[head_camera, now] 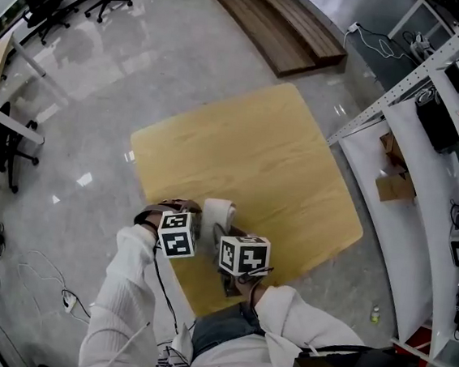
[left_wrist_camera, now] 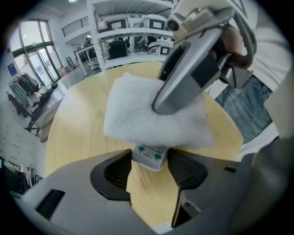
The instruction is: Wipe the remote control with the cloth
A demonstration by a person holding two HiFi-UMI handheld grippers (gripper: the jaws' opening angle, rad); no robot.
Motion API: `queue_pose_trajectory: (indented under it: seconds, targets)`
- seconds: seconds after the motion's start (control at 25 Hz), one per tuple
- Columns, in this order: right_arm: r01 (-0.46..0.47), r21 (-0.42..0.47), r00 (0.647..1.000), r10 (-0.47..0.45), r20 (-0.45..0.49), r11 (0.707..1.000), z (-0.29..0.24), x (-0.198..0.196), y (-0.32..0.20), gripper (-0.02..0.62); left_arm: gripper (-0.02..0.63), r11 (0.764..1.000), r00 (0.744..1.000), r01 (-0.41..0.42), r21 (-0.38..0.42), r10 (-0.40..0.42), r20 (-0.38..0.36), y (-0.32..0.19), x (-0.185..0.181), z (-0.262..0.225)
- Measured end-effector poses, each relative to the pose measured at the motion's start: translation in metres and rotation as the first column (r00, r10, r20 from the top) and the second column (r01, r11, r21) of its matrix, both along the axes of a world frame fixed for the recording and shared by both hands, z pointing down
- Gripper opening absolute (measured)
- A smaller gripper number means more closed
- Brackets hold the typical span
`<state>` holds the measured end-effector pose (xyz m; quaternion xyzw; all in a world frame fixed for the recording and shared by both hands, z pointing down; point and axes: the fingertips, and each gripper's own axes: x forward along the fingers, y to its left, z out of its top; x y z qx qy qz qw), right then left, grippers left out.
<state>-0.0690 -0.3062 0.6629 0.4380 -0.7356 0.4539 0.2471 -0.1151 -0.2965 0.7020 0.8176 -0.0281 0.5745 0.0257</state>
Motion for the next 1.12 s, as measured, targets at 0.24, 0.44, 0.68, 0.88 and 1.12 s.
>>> queue_pose_trajectory:
  seconds: [0.24,0.44,0.68,0.88,1.12]
  targets:
    - [-0.052,-0.017,0.998,0.051,-0.042,0.999,0.003,0.045,0.014,0.089,0.249,1.0,1.0,-0.006,-0.016,0.006,0.009,0.0,-0.004,0.001]
    - [-0.128,-0.014,0.989,0.127,-0.082,0.992,-0.002,0.095,0.032,0.089,0.249,1.0,1.0,-0.013,-0.023,0.013,0.018,-0.001,-0.003,0.002]
    - [-0.086,0.052,0.983,0.076,0.167,0.995,-0.06,0.056,0.016,0.089,0.249,0.999,1.0,-0.021,-0.031,0.022,0.018,0.0,-0.002,0.002]
    - [0.031,-0.043,0.963,-0.018,0.269,0.999,-0.037,-0.016,-0.001,0.089,0.249,0.999,1.0,-0.019,-0.033,0.019,0.022,0.002,-0.003,0.001]
    - [0.009,-0.062,0.993,-0.002,0.115,0.998,-0.002,-0.007,-0.006,0.089,0.249,0.999,0.999,-0.026,-0.033,0.027,0.023,0.001,-0.001,0.001]
